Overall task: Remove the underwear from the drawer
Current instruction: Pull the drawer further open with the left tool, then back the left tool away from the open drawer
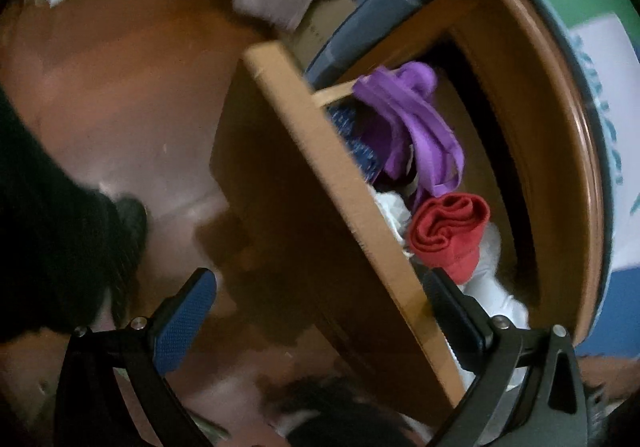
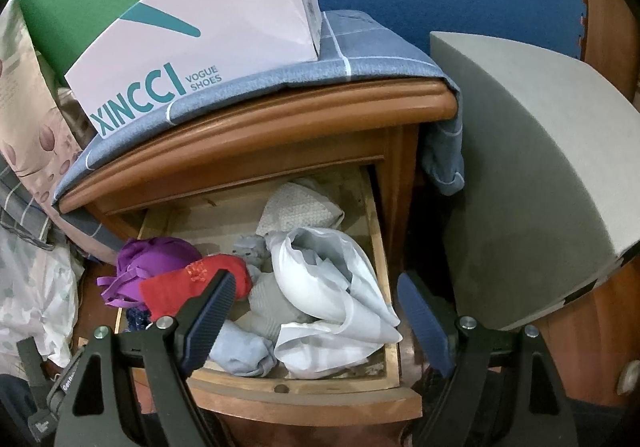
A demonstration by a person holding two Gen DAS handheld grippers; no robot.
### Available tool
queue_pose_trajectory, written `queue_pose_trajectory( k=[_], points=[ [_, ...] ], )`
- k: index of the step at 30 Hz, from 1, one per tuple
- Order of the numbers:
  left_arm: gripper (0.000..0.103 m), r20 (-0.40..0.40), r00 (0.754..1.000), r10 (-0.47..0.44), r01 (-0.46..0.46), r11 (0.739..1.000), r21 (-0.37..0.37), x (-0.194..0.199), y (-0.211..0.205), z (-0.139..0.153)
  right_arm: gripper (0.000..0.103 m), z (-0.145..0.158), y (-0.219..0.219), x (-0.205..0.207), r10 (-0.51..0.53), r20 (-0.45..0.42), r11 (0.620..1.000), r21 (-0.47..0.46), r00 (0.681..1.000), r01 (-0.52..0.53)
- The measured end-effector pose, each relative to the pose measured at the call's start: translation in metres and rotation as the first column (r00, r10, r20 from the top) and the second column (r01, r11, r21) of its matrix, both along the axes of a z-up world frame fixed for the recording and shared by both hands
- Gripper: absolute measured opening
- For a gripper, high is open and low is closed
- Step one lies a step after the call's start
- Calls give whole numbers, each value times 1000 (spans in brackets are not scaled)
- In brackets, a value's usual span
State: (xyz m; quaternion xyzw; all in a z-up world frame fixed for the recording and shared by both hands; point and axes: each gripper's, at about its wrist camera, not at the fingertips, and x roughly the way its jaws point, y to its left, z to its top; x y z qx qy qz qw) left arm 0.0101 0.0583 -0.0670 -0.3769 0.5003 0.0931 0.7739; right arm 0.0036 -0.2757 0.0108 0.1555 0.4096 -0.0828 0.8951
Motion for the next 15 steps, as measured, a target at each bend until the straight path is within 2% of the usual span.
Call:
queue_pose_trajectory(
  k=[2, 15],
  points=[
    [103, 17, 1000, -12, 11, 998, 56, 0, -4, 5, 85, -1, 0, 0, 3, 0, 1000, -2, 1000, -3],
    [102, 33, 997, -73, 66, 979, 192, 12, -19, 20, 85, -1, 4, -1, 21, -3, 1000, -7, 1000, -21]
  ],
)
